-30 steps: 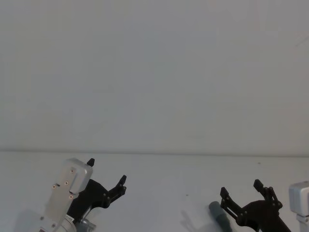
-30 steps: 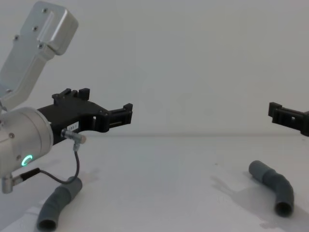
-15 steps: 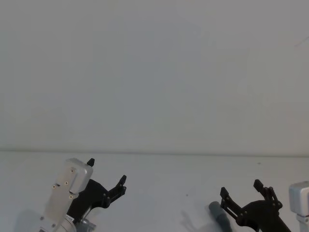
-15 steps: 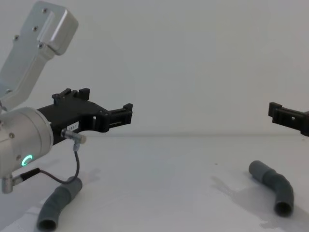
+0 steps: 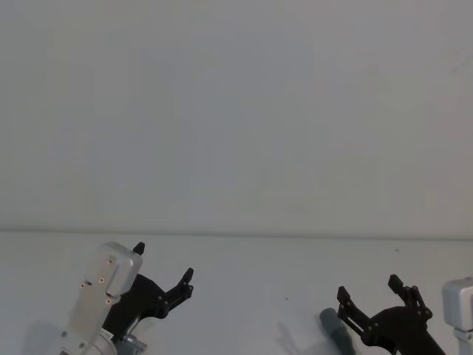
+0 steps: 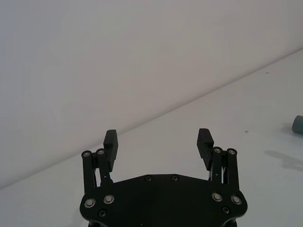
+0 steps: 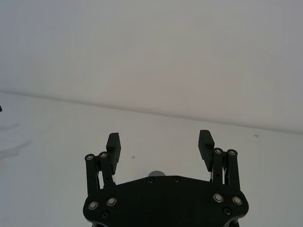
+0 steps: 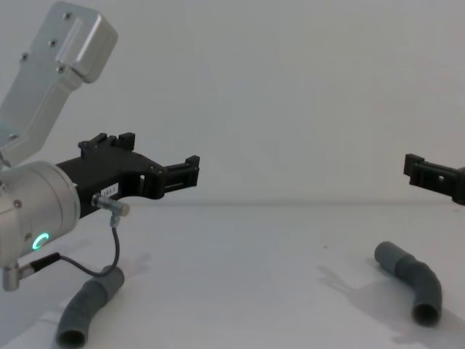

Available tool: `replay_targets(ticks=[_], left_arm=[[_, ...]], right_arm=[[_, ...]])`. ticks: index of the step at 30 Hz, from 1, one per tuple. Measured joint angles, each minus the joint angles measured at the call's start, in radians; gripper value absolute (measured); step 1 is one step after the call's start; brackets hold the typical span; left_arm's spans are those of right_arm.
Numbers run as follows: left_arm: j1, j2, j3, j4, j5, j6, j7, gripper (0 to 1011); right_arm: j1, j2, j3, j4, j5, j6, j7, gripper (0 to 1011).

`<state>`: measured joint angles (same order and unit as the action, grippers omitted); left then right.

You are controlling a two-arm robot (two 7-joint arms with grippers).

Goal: Use both hands to pick up one end of the pipe from the table, align the ends, and insert them.

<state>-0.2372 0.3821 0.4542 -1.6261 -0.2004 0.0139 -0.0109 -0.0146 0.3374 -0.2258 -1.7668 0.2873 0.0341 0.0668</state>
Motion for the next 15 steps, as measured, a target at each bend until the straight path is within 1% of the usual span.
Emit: replay_targets(ticks=[15], left_arm=[[0.000,0.000,0.000,0.000,0.000,0.000,0.000,1001]], right_arm=[[0.000,0.000,0.000,0.000,0.000,0.000,0.000,1000]])
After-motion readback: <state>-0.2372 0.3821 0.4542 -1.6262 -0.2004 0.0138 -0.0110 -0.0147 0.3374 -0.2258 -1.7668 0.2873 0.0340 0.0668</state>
